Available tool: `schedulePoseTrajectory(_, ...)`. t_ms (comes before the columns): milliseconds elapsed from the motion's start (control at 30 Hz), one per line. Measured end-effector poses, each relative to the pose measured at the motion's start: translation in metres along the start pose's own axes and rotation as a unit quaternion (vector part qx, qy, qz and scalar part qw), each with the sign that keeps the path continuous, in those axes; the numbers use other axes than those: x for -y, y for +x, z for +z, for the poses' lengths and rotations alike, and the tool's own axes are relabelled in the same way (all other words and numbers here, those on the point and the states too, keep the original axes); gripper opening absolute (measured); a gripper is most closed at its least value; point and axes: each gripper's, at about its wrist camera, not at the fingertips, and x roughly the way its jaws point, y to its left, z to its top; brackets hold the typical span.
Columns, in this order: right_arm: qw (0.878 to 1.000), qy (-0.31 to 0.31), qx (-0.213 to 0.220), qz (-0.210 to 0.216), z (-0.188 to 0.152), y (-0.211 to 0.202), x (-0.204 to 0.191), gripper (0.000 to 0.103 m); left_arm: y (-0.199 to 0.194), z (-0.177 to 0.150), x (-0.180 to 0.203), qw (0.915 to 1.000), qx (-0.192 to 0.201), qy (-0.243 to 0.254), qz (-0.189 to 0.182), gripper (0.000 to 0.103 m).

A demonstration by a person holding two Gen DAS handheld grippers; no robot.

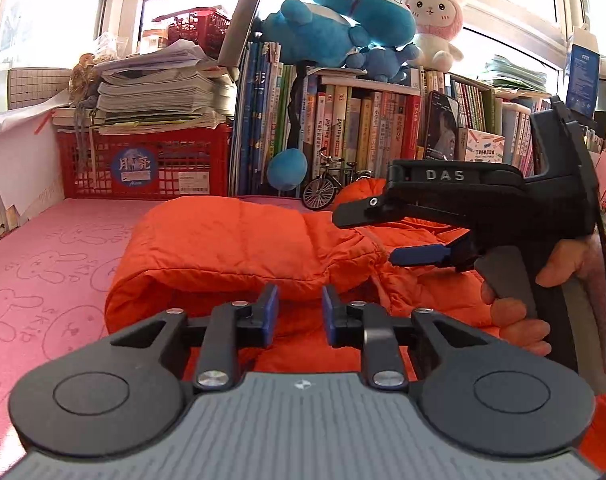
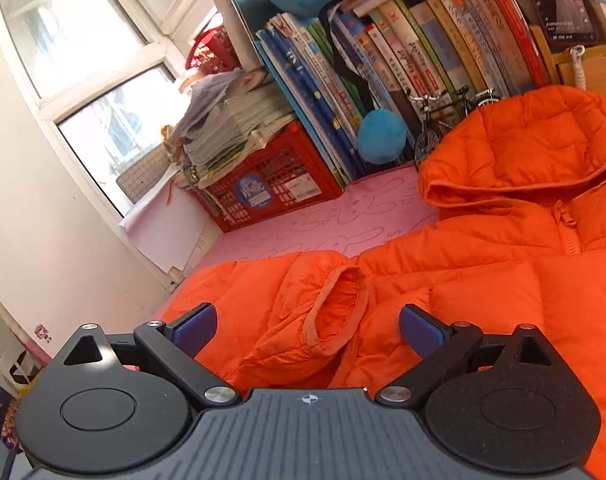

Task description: Fold clothes

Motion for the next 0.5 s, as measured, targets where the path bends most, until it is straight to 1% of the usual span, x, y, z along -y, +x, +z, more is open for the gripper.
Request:
schedulePoseTrajectory(33, 1.000, 0.021, -0.016, -0.009, 0.000, 0.012, 0.000, 0.048, -0.002, -0.001, -0.003, 1.0000, -0.001, -0.001, 0.006, 0.024)
schedulePoseTrajectory(67, 0.999, 0.041, -0.029, -0.013, 0.000, 0.019, 0.002, 0.020, -0.003, -0.002, -0.006, 0.9999, -0.002, -0.003, 0.011, 0.025)
schedulePoseTrajectory(100, 0.997, 0.061, -0.037, -0.006, -0.001, 0.021, 0.004, 0.019, -0.004, -0.002, -0.008, 0.9999, 0.000, -0.005, 0.013, 0.026)
schedulePoseTrajectory(133, 0.997, 0.073, -0.036, 0.004, -0.002, 0.019, 0.006, 0.017, -0.005, -0.002, -0.010, 0.9999, 0.001, -0.007, 0.014, 0.027)
schedulePoseTrajectory(200, 0.998, 0.061, -0.016, 0.006, 0.000, 0.007, 0.005, 0.015, -0.005, -0.001, -0.013, 0.9998, 0.004, -0.012, 0.017, 0.028)
schedulePoseTrajectory(333, 0.998, 0.050, 0.038, -0.006, 0.014, -0.035, 0.014, 0.010, -0.004, 0.002, -0.014, 0.9996, 0.009, -0.026, 0.012, 0.028)
schedulePoseTrajectory(433, 0.995, 0.039, 0.084, -0.032, 0.028, -0.072, 0.030, 0.010, -0.009, 0.008, -0.009, 0.9992, 0.028, -0.027, -0.006, 0.030)
schedulePoseTrajectory(467, 0.994, 0.040, 0.095, -0.038, 0.033, -0.083, 0.037, 0.010, -0.011, 0.011, -0.008, 0.9989, 0.039, -0.026, -0.007, 0.033)
schedulePoseTrajectory(500, 0.993, 0.048, 0.098, -0.036, 0.035, -0.090, 0.044, 0.011, -0.012, 0.014, -0.007, 0.9984, 0.051, -0.024, -0.008, 0.040)
